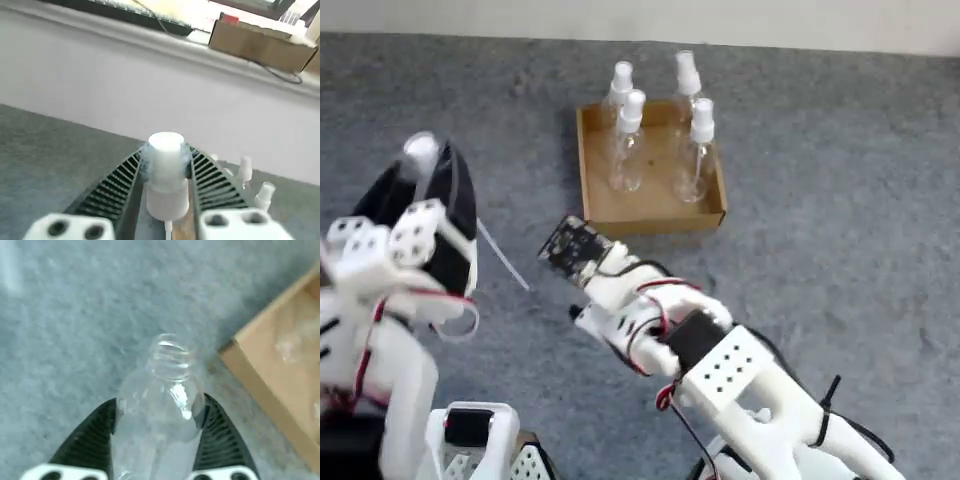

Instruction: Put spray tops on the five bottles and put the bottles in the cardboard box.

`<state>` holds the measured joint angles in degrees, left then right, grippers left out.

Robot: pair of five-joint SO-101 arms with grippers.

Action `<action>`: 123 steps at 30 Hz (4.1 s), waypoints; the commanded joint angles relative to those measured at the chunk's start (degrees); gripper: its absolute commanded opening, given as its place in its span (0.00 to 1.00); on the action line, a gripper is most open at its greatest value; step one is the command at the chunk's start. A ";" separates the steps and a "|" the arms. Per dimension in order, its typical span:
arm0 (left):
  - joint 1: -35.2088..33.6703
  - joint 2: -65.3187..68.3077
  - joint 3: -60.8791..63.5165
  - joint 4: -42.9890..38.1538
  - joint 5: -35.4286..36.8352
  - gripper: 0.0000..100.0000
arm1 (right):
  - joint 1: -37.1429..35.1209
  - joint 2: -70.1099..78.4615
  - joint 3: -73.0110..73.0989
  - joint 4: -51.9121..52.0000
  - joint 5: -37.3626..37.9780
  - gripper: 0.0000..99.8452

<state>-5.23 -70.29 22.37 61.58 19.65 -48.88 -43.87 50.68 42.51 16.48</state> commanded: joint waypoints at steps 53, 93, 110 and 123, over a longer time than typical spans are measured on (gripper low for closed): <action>3.65 -5.23 25.89 -16.97 3.34 0.00 | -2.51 -15.78 14.11 -12.35 -4.40 0.00; 17.71 -5.23 32.66 -7.38 -2.81 0.00 | -2.15 -16.22 15.96 -16.40 -4.48 0.00; 17.98 -5.32 35.56 -4.22 -2.90 0.00 | 4.53 -16.13 16.04 -16.48 -12.40 0.00; 17.80 -5.23 35.65 -4.40 -2.99 0.11 | 4.53 -16.13 16.48 -16.48 -12.13 0.00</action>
<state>12.09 -75.74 58.15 56.04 17.27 -46.59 -58.90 68.18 27.91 4.79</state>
